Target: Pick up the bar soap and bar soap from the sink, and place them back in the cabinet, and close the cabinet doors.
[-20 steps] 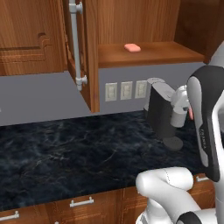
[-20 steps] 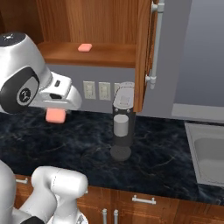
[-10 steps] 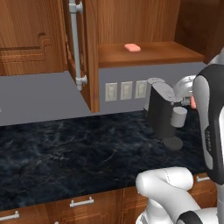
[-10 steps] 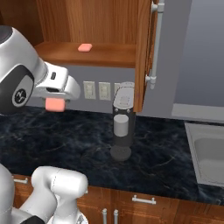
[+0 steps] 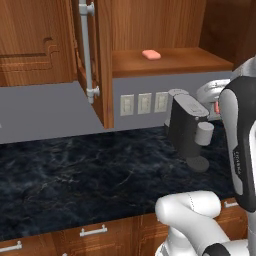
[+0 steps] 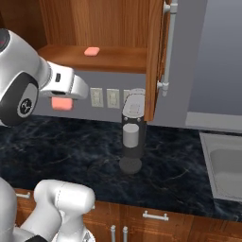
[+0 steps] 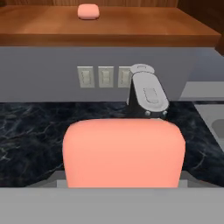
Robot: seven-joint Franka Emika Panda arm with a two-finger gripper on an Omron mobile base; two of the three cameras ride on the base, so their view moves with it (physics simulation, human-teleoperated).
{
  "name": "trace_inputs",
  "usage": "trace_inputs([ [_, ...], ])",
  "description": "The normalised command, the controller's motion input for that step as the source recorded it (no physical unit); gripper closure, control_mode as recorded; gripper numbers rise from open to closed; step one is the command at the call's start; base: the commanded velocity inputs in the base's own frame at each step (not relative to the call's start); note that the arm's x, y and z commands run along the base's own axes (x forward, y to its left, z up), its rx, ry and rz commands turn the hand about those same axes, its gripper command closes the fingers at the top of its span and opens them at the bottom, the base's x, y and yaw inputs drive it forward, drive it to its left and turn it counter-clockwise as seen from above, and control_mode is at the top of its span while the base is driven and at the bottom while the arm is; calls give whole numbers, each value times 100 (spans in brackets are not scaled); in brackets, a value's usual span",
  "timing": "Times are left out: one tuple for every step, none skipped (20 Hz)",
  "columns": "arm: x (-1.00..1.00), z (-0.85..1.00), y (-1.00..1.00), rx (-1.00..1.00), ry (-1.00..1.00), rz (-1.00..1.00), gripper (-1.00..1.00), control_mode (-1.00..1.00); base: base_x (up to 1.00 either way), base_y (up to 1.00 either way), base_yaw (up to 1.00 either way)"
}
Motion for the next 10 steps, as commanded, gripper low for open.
trace_inputs([
  [16, 22, 0, 0, -9, 0, 100, -100, 0, 0, 0],
  [18, 21, 0, 0, -7, 0, 100, -100, 0, 0, 0],
  [14, 21, 0, 0, -7, 0, 100, -100, 0, 0, 0],
  [11, 19, 0, 0, -7, 0, 100, -100, 0, 0, 0],
  [13, 17, 0, 0, -6, 0, 100, -100, 0, 0, 0],
  [21, 14, 0, 0, -5, 0, 100, -100, 0, 0, 0],
  [26, 10, 0, 0, -5, 0, 100, -100, 0, 0, 0],
  [28, 12, 0, 0, -5, 0, 100, -100, 0, 0, 0],
  [28, 14, 0, 0, -4, 0, 100, -100, 0, 0, 0],
  [27, 13, 0, 0, -4, 0, 100, -100, 0, 0, 0],
])
